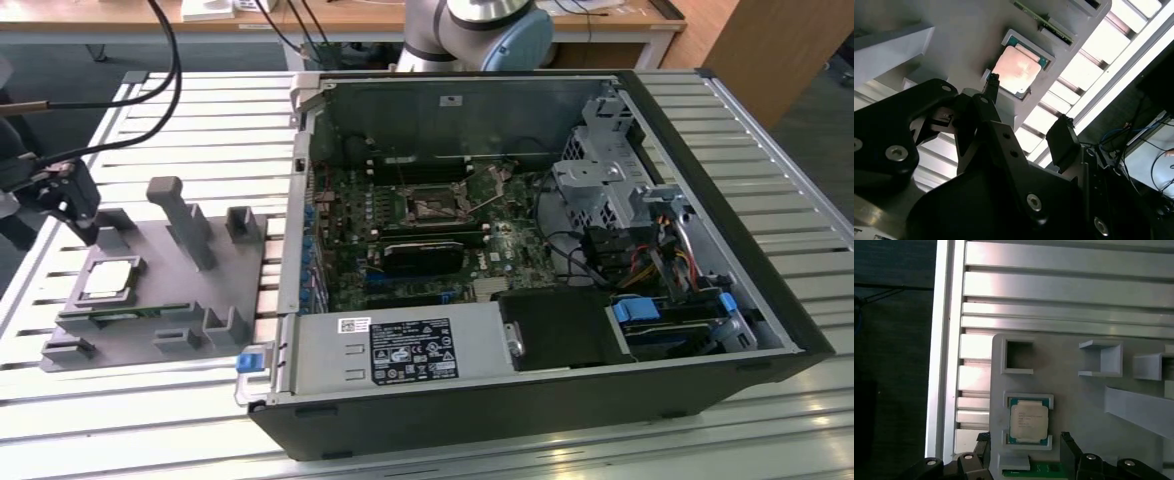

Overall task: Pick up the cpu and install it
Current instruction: 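Pick up the cpu and move it towards the insertion slot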

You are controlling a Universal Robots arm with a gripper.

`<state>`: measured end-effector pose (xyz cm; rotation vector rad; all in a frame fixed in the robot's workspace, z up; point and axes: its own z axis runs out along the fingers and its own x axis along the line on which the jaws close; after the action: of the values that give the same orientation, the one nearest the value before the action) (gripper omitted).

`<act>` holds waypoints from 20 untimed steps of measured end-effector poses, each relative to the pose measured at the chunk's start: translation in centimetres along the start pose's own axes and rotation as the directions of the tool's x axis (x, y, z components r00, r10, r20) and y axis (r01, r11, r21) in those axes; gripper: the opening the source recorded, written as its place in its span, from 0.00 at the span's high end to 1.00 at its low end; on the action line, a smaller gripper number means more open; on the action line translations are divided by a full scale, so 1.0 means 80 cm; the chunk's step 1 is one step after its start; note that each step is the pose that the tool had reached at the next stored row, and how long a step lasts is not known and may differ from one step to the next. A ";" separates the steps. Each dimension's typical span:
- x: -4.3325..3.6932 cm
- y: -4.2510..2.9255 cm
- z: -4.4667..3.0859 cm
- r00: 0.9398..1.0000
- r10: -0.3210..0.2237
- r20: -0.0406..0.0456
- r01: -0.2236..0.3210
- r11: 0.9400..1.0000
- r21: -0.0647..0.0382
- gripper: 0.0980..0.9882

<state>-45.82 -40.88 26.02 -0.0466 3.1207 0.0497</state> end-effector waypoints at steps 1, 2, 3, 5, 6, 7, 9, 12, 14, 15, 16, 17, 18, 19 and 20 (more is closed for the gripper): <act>0.000 0.0000 0.0004 1.000 0.009 0.000 -0.009 1.000 0.003 0.37; 0.000 0.0000 0.0008 1.000 0.020 0.001 -0.020 1.000 0.005 0.37; -0.001 0.0000 0.0011 1.000 0.028 0.001 -0.028 1.000 0.006 0.37; -0.002 0.0001 0.0017 0.999 0.039 0.001 -0.039 0.999 0.006 0.37; -0.002 0.0000 0.0021 0.999 0.040 0.001 -0.040 0.999 0.006 0.37; -0.002 0.0000 0.0026 0.999 0.040 0.001 -0.040 0.999 0.006 0.37; -0.003 -0.0001 0.0036 0.999 0.040 0.001 -0.040 0.999 0.006 0.37; -0.003 -0.0002 0.0052 0.999 0.042 0.001 -0.042 0.999 0.008 0.37; -0.004 -0.0003 0.0071 0.999 0.047 0.001 -0.047 0.999 0.008 0.37; -0.004 -0.0003 0.0083 0.999 0.049 0.001 -0.049 0.999 0.008 0.37; -0.005 -0.0004 0.0101 0.999 0.051 0.002 -0.051 0.999 0.008 0.37; -0.005 -0.0005 0.0122 0.999 0.053 0.002 -0.053 0.999 0.008 0.37; -0.006 -0.0005 0.0141 0.999 0.053 0.002 -0.053 0.999 0.008 0.37; -0.006 -0.0006 0.0162 0.999 0.054 0.002 -0.054 0.999 0.008 0.37; -0.006 -0.0008 0.0185 0.999 0.054 0.002 -0.054 0.999 0.008 0.37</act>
<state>-45.32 -40.88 24.55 0.0376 3.1203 0.0377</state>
